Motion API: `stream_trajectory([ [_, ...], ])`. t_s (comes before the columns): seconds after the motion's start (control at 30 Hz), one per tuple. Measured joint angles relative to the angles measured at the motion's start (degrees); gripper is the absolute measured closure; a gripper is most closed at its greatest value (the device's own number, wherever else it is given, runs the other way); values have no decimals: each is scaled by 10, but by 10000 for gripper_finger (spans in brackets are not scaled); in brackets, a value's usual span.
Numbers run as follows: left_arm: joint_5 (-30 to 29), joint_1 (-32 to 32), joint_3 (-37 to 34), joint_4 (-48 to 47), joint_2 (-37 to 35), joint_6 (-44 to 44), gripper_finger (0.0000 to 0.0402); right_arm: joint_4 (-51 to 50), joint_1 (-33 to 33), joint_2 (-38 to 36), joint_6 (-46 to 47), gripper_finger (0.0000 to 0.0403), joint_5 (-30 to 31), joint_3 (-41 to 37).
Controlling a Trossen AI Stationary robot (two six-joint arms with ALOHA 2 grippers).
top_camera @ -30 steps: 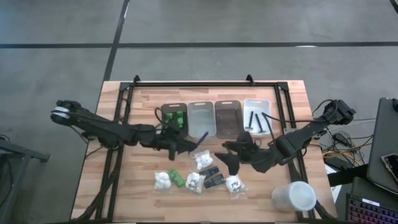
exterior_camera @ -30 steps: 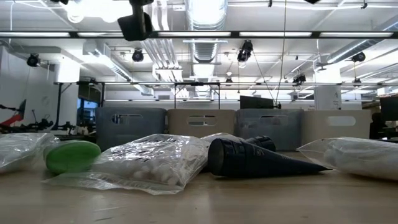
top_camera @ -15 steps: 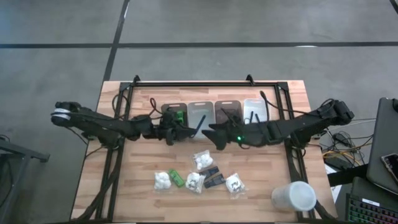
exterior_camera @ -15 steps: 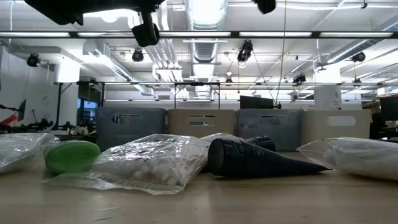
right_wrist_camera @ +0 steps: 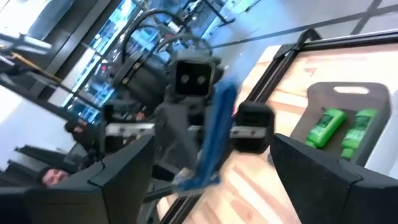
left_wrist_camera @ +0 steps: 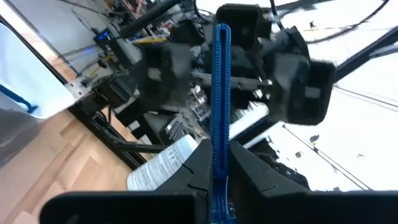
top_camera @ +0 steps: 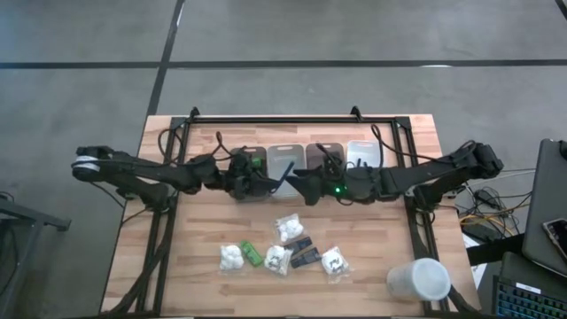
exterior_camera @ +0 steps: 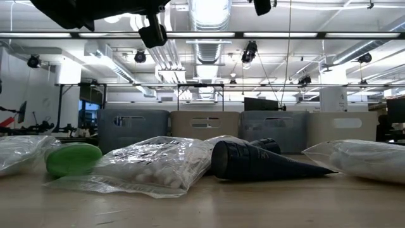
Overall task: Pick & Place Travel size toiletries
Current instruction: Put the razor into the white bin
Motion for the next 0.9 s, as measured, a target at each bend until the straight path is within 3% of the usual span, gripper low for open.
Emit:
stream_trajectory([
  [0.5, 11, 2, 1, 0, 10, -1, 369, -3, -2, 0, 4, 124, -3, 0],
  [0.9, 35, 1, 1, 0, 10, -1, 368, -7, -9, 0, -11, 177, -5, 0],
])
